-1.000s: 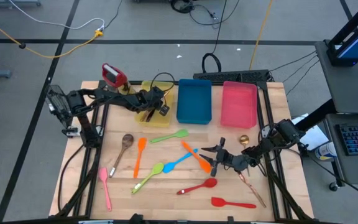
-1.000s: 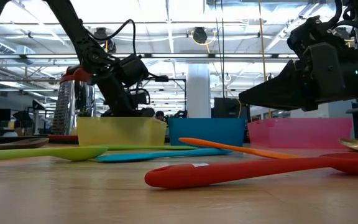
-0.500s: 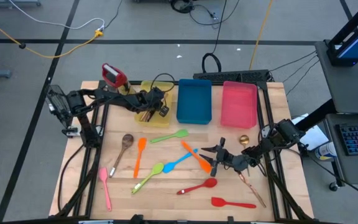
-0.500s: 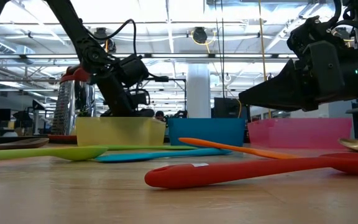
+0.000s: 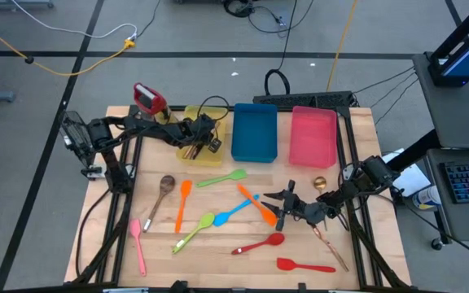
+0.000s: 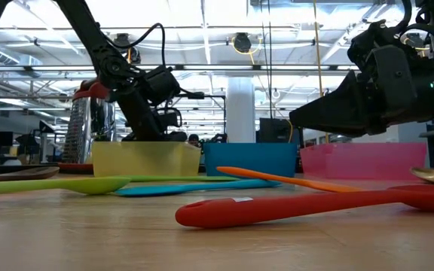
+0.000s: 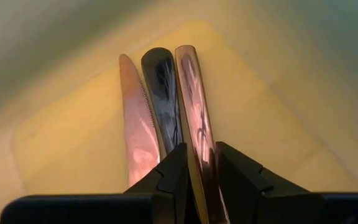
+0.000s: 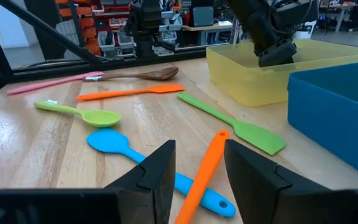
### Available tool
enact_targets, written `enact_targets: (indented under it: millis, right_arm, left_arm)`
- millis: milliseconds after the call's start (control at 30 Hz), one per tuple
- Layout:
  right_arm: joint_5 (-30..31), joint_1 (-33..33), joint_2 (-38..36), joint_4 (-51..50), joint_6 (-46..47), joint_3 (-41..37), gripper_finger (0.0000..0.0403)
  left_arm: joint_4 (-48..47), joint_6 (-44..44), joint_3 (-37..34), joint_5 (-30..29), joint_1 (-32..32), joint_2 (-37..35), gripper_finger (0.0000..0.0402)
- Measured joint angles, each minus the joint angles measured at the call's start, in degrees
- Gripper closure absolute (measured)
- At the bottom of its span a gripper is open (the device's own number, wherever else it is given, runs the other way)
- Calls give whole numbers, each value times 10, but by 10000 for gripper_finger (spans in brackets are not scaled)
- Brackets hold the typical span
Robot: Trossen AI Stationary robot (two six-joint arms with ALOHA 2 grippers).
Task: Pick & Place Kitchen Items
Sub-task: Put the bronze knife into the yellow bin
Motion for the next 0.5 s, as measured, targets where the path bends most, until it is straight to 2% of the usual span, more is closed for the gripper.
enact_targets:
  millis: [500]
  right_arm:
    - [0,0,0,0,0,0,273]
  left_arm:
    - [28,10,0,-1,-5,-1,314]
